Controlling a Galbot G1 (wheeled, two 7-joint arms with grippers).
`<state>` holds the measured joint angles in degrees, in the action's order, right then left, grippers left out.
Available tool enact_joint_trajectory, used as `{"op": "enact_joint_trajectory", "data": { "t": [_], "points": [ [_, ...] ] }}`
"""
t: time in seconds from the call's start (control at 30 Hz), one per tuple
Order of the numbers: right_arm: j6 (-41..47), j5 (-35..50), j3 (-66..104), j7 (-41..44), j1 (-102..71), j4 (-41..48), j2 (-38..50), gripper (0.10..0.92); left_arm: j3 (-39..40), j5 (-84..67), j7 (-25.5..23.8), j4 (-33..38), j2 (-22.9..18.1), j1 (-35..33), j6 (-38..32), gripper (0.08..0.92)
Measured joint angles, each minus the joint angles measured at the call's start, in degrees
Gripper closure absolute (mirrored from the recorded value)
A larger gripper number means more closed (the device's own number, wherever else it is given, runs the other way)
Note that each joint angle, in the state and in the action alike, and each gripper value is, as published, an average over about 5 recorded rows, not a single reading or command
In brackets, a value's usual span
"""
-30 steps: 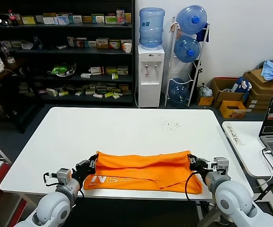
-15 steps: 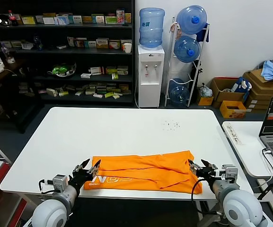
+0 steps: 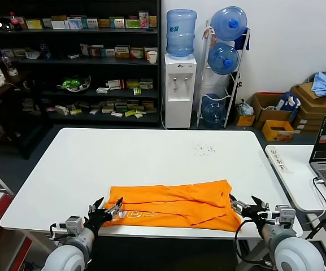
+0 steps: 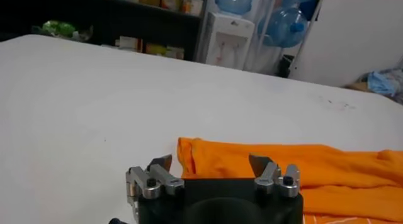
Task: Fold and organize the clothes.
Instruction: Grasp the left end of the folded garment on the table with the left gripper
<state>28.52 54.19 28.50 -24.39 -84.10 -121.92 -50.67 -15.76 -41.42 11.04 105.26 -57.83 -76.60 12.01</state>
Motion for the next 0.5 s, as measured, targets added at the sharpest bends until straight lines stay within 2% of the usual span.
{"op": "enact_joint_trajectory", "data": {
  "t": [0.2, 0.5],
  "points": [
    [-0.08, -0.14, 0.62, 0.03, -0.8, -0.28, -0.22, 0.203, -0.14, 0.62, -0.32, -2.55, -1.1, 0.41, -0.79, 0.193],
    [-0.11, -0.19, 0.97, 0.07, -1.21, -0.29, -0.3, 0.203, 0.03, 1.22, -0.73, -5.0, -2.15, 0.54, -1.61, 0.428]
  ]
}}
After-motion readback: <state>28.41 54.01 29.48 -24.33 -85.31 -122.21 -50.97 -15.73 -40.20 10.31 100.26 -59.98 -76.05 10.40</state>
